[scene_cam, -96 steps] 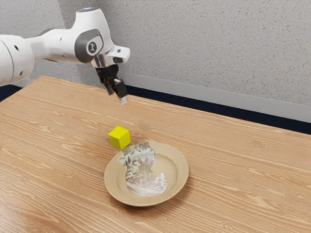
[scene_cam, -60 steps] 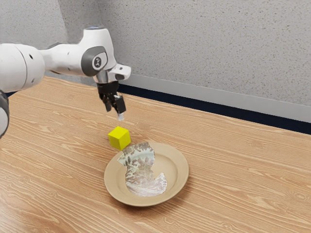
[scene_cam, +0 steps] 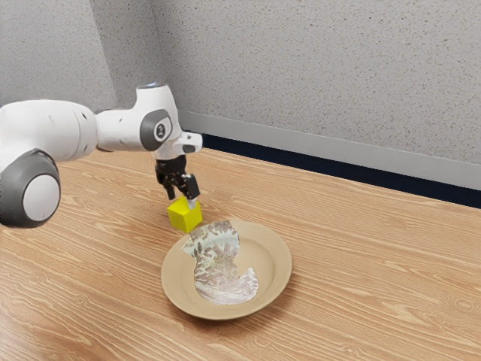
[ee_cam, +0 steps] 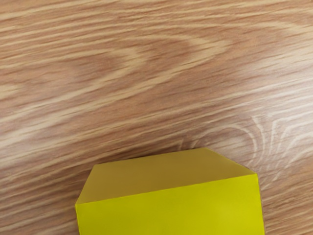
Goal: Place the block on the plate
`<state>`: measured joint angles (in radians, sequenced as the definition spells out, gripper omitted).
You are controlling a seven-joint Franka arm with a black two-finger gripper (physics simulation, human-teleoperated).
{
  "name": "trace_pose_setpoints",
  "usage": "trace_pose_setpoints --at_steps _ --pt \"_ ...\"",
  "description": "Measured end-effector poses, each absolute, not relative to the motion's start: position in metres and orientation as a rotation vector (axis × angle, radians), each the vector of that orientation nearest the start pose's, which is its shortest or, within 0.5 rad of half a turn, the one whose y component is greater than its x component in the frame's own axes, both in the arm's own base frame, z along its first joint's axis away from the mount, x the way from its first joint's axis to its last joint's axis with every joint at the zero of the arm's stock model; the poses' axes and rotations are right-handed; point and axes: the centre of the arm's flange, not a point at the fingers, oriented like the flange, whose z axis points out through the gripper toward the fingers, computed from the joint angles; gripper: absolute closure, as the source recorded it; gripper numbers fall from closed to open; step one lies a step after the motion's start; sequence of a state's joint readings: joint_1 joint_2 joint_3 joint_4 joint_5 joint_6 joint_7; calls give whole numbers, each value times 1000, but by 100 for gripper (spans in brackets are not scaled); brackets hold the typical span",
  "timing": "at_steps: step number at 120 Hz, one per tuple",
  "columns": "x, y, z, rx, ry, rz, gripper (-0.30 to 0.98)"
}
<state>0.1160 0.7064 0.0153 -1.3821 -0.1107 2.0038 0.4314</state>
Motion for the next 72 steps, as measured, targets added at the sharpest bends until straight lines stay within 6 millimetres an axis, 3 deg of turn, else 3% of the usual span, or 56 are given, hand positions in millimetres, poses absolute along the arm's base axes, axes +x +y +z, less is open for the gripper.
trace_pose_setpoints --at_steps 36,72 --pt "718 85 262 -3256 335 85 1" --pt "717 86 255 -3246 316 100 22"
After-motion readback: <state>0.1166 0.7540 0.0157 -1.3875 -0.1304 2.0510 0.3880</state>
